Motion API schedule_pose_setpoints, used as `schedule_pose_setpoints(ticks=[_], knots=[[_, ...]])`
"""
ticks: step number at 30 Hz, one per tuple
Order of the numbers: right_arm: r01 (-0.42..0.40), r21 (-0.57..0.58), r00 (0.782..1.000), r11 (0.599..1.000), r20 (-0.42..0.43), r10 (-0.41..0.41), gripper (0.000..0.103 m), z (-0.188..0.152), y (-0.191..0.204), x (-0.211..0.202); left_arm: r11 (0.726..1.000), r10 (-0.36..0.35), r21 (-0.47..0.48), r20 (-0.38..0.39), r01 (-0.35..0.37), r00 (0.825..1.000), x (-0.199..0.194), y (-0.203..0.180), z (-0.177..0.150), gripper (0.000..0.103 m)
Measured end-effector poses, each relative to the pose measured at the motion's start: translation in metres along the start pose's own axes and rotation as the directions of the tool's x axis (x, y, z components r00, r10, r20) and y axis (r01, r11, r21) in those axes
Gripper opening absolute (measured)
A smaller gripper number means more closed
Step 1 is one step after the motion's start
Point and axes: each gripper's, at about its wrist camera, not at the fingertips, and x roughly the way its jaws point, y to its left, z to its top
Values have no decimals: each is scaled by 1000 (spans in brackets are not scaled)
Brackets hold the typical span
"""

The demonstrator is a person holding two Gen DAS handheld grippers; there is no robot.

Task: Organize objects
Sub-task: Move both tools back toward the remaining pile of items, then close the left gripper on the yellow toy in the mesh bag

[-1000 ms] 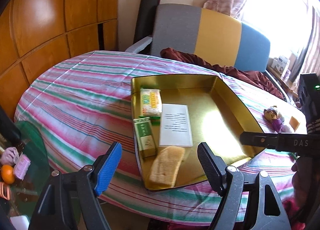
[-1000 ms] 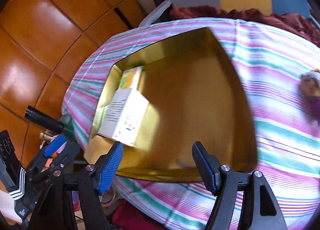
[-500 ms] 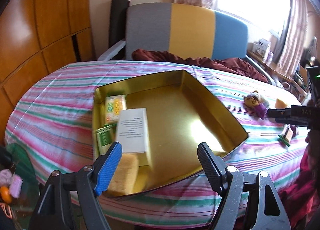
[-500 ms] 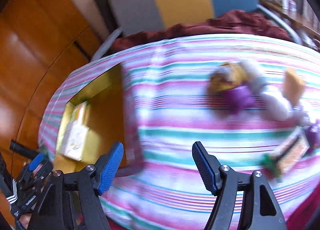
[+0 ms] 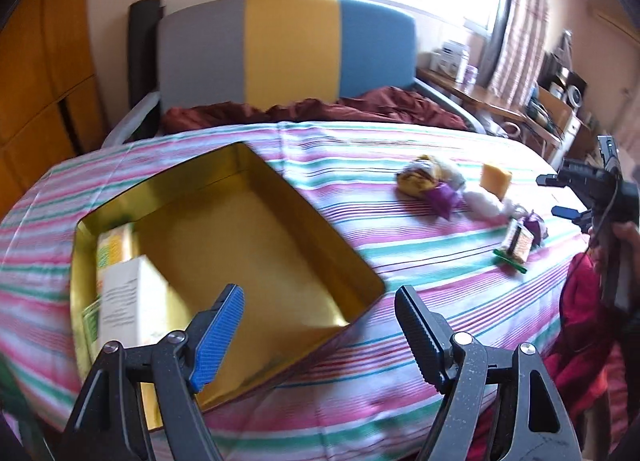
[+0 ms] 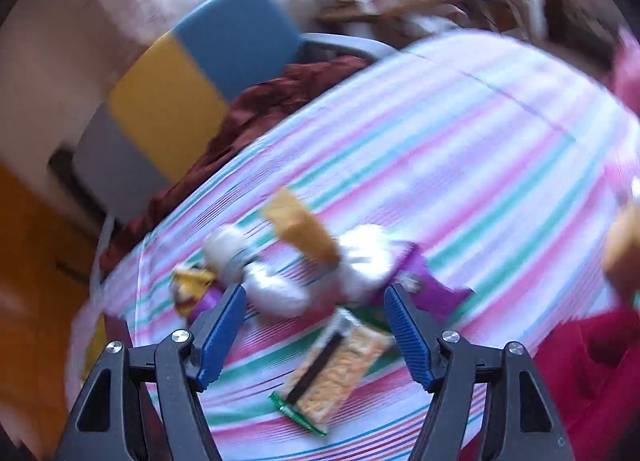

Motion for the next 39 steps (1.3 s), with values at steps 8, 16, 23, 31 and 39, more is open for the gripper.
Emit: schedule_pose_setpoints(ticks=[8, 16, 23, 31, 39], knots=[[-100, 79, 994, 992, 41, 97, 74, 7, -13, -8, 989, -111, 91, -58, 116, 992, 33, -64, 21, 78], [-119, 34, 993, 992, 23, 118, 74, 5, -5, -5, 973, -162, 152, -106, 177, 981, 74, -110, 45, 67], [-141, 38, 990, 989, 1, 141, 74, 5, -7, -1, 965, -156, 193, -120, 177, 980, 114, -120, 86, 61], [-166, 31, 986, 986, -22, 167, 74, 6, -5, 2, 984, -148, 72, -193, 164, 970, 181, -108, 135, 64], [-187, 41, 981, 981, -36, 189, 74, 6, -5, 4, 982, -158, 61, -261, 179, 952, 230, -119, 141, 70]])
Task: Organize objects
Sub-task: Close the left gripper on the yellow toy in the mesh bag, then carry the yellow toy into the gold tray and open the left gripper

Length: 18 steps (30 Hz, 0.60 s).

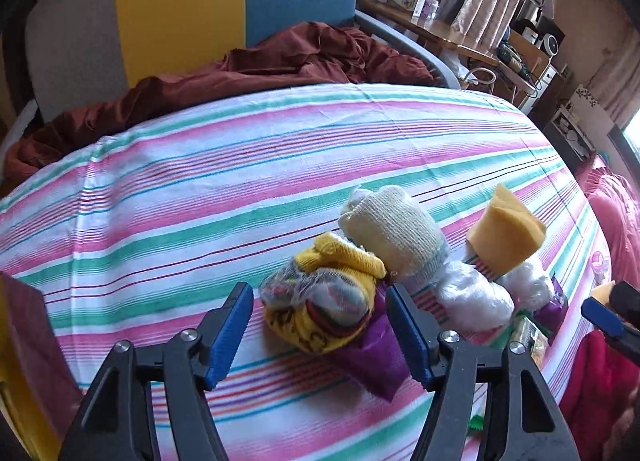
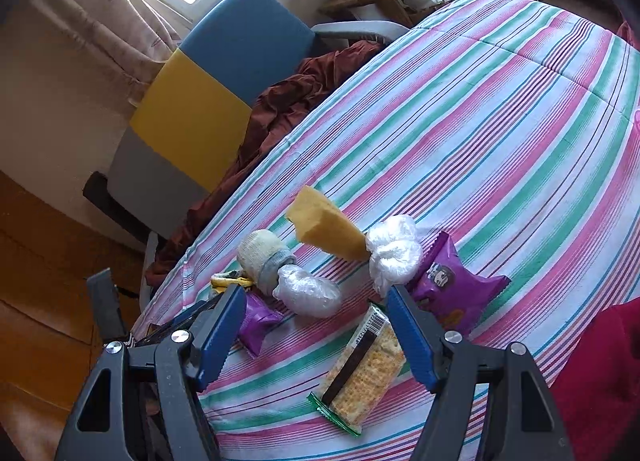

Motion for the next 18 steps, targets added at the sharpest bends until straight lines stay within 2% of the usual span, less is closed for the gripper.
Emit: schedule_pose_setpoints(ticks=[2, 3, 6, 11, 18], knots=[[-1, 0, 1000, 1000, -2, 1, 74, 0, 1, 1, 1000, -9, -19, -32, 8, 999, 14, 3, 2, 64], [-1, -2, 1000, 1000, -3, 1, 74, -1, 1, 1, 999, -16, -31, -45, 15, 999, 19, 6, 2, 50], [3, -5, 1000, 1000, -4, -3, 74, -1, 2, 1, 996, -53, -74, -12, 52, 999, 15, 17, -2, 39], [18, -16, 1000, 1000, -20, -18, 74, -2, 5, 6, 990, -54, -129, 12, 55, 998, -5, 25, -28, 37], [53, -42, 998, 998, -24, -54, 74, -3, 9, 8, 999, -21, -48, 55, 24, 998, -40, -8, -96, 37]])
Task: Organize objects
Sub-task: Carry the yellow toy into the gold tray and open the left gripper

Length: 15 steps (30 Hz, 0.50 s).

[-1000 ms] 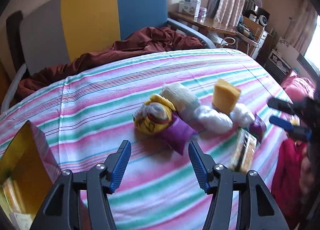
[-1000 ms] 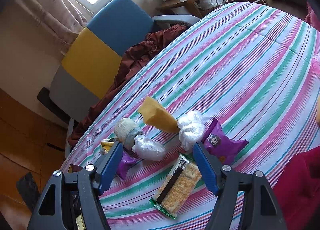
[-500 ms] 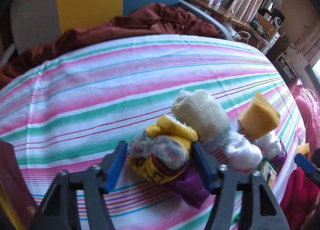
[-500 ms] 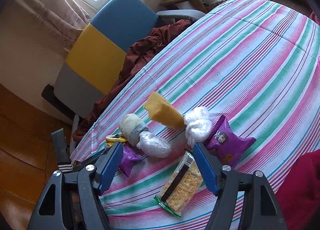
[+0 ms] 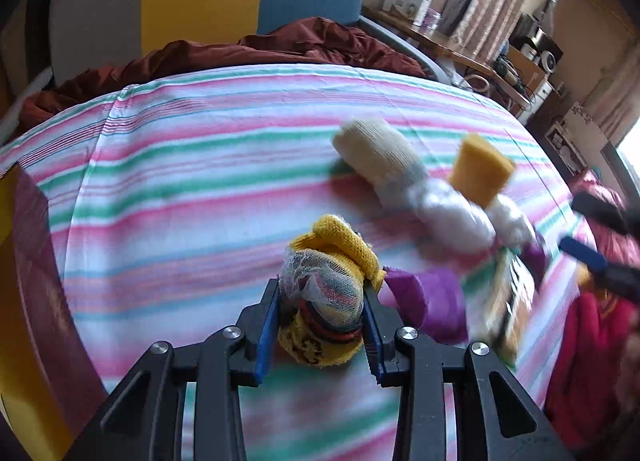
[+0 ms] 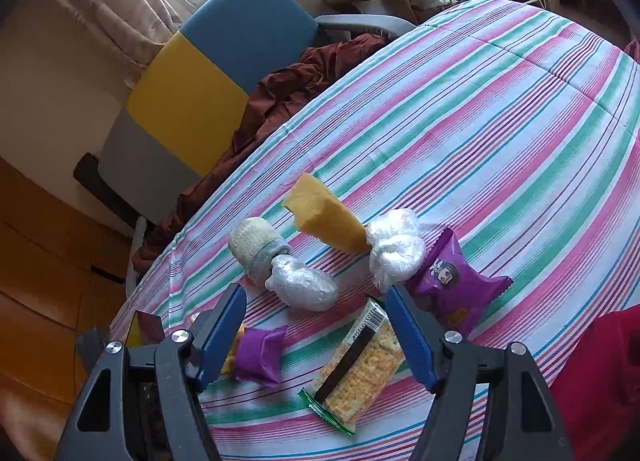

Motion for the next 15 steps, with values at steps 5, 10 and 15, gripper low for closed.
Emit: schedule_pose_setpoints(ticks=[5, 10, 15], knots=[[20, -59, 999, 998, -38, -23, 74, -3, 10, 6, 997, 2, 78, 35, -5, 999, -24, -18, -48, 37], [63, -215, 989, 974, -114, -89, 74, -16, 33, 22, 993, -4, 117, 58, -3, 998, -40, -21, -76, 37], [29, -404, 963, 914, -232, -133, 72, -42, 64, 45, 996, -17, 92, 59, 12, 998, -45, -11, -85, 38]])
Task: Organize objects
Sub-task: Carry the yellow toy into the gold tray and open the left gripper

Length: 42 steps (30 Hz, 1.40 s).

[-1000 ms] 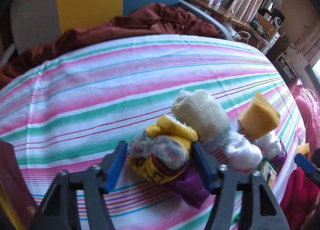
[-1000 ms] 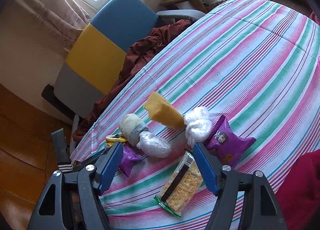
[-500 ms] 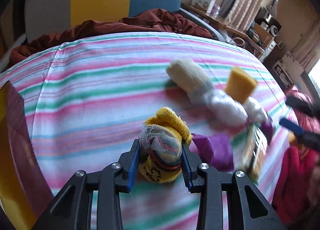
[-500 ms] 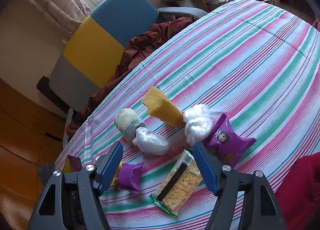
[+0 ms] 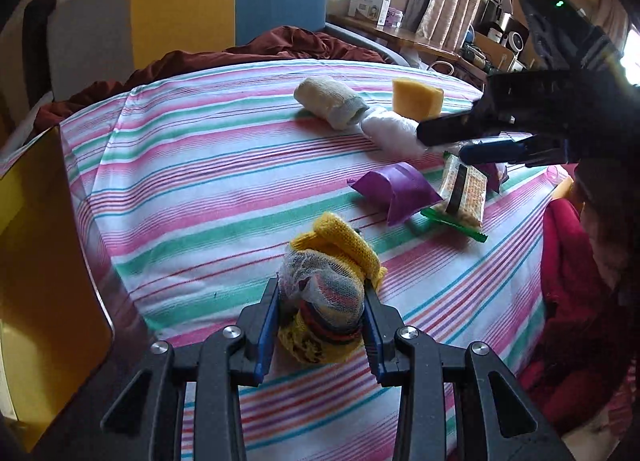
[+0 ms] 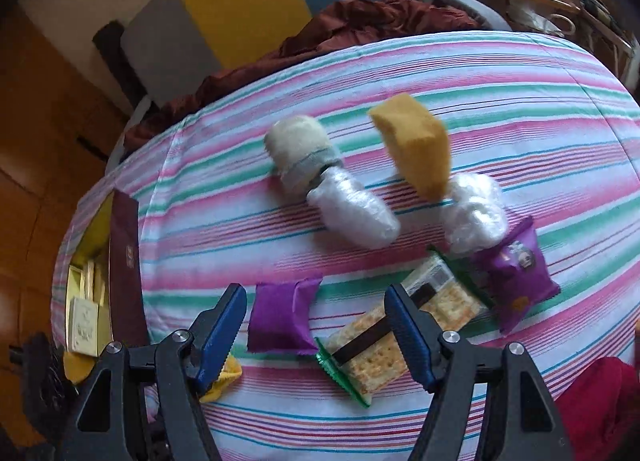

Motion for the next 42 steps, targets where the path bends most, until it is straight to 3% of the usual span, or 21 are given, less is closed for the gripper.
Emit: schedule_pose_setpoints(ticks=[5, 10, 11, 12, 13, 20, 31, 42], knots=[[32, -112, 993, 993, -113, -45, 68, -10, 26, 26, 1000, 5, -1, 11, -5, 1000, -2, 0, -4, 38], [42, -96, 989, 994, -134, -55, 66, -8, 28, 40, 1000, 3, -7, 16, -3, 1000, -1, 0, -6, 39], [55, -93, 986, 994, -151, -68, 63, -8, 27, 44, 1000, 3, -7, 16, -3, 1000, -1, 0, -6, 39], [82, -106, 982, 991, -164, -99, 53, -8, 28, 49, 1000, 3, -7, 16, -3, 1000, 0, 1, -6, 39], [107, -122, 978, 987, -168, -127, 53, -9, 28, 53, 1000, 3, -6, 18, -3, 1000, 0, 1, -6, 39], [174, -240, 968, 955, -136, -211, 51, -14, 41, 59, 1000, 7, -9, 21, -7, 1000, 2, 1, -10, 43], [176, -240, 968, 955, -134, -212, 52, -12, 36, 60, 1000, 3, -12, 29, -2, 1000, -2, 3, -13, 41], [182, -249, 968, 951, -126, -218, 52, -8, 28, 60, 999, -22, 51, 49, 19, 999, -25, -9, -19, 39]])
